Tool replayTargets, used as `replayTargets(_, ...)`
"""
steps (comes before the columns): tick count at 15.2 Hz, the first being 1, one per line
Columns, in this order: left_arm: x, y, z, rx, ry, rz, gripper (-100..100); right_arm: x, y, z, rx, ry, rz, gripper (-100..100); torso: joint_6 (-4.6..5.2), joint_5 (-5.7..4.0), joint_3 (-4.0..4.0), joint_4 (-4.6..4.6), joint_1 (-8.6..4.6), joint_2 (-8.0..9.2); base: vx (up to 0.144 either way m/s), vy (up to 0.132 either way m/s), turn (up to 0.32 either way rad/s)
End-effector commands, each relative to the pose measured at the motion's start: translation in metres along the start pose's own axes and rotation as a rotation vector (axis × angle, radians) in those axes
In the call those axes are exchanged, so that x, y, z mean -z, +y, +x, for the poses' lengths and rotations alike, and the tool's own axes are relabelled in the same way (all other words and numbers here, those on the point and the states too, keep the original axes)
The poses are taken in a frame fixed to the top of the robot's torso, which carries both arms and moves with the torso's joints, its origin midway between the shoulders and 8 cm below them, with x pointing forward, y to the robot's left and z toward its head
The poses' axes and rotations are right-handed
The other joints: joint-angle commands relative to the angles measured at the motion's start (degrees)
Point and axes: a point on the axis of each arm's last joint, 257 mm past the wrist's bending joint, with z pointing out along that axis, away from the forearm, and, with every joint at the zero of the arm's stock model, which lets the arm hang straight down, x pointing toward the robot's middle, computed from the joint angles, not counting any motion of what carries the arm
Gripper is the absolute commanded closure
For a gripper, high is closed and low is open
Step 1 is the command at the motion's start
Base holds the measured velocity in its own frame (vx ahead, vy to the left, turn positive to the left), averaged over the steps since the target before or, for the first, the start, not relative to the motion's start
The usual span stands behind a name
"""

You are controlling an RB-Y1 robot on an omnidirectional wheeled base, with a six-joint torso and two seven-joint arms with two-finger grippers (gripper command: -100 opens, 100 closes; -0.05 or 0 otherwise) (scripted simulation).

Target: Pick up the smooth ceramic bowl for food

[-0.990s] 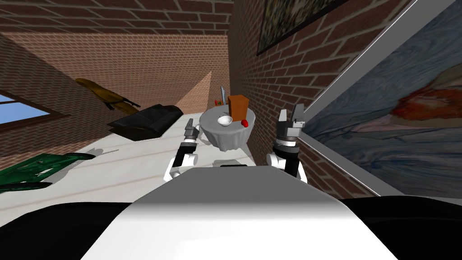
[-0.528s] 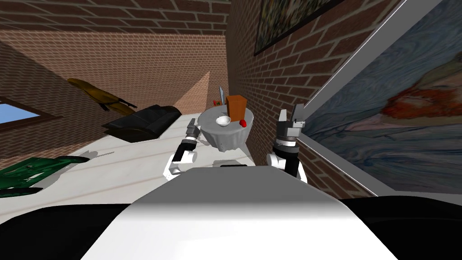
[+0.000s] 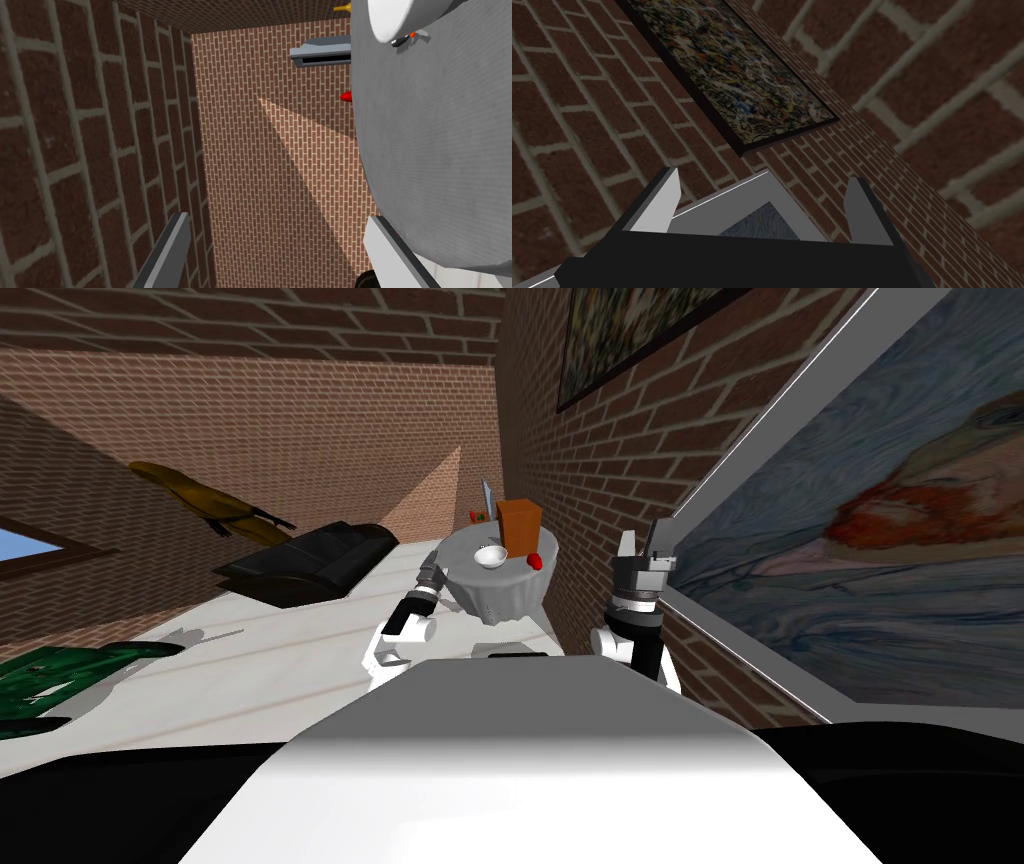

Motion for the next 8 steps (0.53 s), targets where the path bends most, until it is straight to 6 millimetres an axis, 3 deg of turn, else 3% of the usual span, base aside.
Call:
replayTargets(1, -0.003, 0.008, -0.001, 0.005, 0.001, -0.036, -100, 0.000, 0.000, 0.000, 0.000, 0.000, 0.000, 0, 0.00, 0.00, 0.00, 0.00, 0.00, 0.00, 0.005, -0.018, -0.022)
replayTargets(5, -0.018, 0.016, -0.002, 0.030, 0.020, -0.094, -100, 0.000, 0.000, 0.000, 0.000, 0.000, 0.000, 0, -0.01, 0.00, -0.01, -0.01, -0.01, -0.01, 0.008, -0.027, -0.048)
replayTargets(8, -0.016, 0.028, -0.003, 0.029, 0.015, -0.141, -100, 0.000, 0.000, 0.000, 0.000, 0.000, 0.000, 0, -0.01, -0.01, -0.01, 0.00, -0.02, -0.02, 0.007, -0.024, -0.024)
